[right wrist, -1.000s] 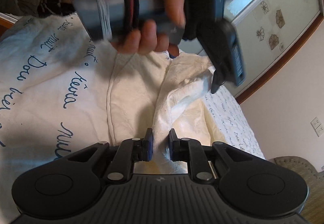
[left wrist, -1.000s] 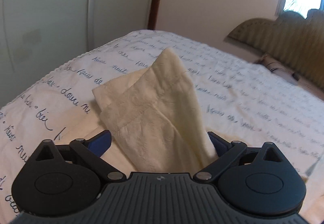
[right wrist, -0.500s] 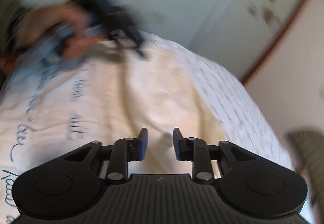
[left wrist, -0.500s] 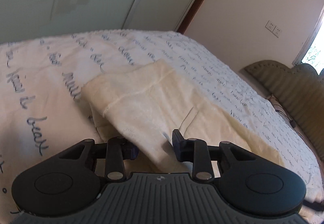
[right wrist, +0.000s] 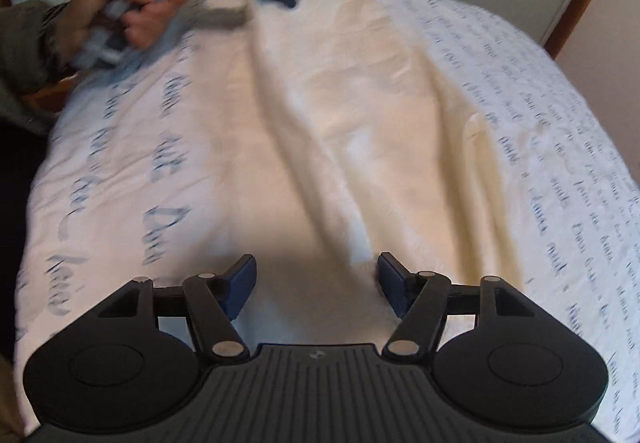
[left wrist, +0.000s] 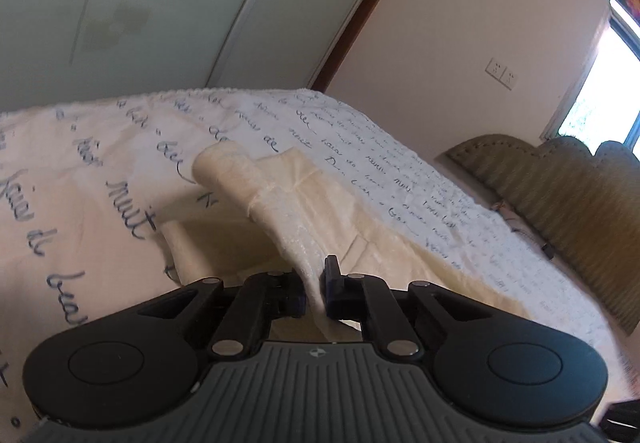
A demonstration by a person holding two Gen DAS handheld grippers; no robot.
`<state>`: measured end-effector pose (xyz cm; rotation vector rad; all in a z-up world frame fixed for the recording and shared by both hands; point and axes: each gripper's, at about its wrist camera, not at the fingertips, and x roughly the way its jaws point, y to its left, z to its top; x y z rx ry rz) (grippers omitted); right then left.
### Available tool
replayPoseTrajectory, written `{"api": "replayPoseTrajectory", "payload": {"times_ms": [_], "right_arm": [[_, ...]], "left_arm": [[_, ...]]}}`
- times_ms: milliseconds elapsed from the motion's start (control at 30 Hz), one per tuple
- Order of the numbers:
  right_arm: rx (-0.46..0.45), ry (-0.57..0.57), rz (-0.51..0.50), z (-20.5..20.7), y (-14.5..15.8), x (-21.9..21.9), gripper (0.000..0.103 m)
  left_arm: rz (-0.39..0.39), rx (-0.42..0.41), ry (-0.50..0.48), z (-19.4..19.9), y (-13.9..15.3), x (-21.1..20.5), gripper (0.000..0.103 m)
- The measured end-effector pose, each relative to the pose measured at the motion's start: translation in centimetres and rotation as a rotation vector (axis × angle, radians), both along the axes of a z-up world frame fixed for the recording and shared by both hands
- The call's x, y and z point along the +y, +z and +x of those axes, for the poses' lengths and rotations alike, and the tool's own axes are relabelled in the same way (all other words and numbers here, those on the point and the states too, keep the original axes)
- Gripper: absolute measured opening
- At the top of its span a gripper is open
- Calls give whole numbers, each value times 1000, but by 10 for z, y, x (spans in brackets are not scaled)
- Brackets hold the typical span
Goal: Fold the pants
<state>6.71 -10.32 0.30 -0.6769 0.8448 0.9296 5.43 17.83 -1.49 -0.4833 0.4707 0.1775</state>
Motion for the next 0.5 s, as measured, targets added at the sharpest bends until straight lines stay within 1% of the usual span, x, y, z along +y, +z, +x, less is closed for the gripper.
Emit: {"api": "replayPoseTrajectory", "payload": {"times_ms": [67,100,133,167,200,267,333,367,400,433,467,500], "right_arm": [[26,23,11,-19,-3,2,66],[21,17,23,-26,-4,1,66],[17,4,40,-29,-3,-1,66],[16,-8,61,-30,-1,-4,66],[18,-31,98,-28,4,-9,66],[13,-102,192,-18,13,-22,66],[10,-215,290,-4,17,-38,67],[36,-278,314,4,14,-47,67],[75,-337,307,8,9,-55,67],[100,-382,272,9,2,-60,67],[99,-391,235,3,-3,-63,67],[96,-381,216,-6,-5,-64,67]], "left_arm": [[49,69,4,7,-8,-4,12],[46,90,5,8,-13,-3,12],[45,90,1,7,-15,-2,14],[62,88,-1,5,-14,-2,18],[92,93,-2,3,-12,-2,21],[122,110,-12,1,-8,-3,24],[137,128,11,-5,0,-3,38],[145,129,27,-12,3,-2,39],[152,126,41,-18,7,-2,39],[168,123,62,-23,12,-2,40],[193,110,87,-29,17,-4,45],[225,90,114,-37,22,-8,46]]}}
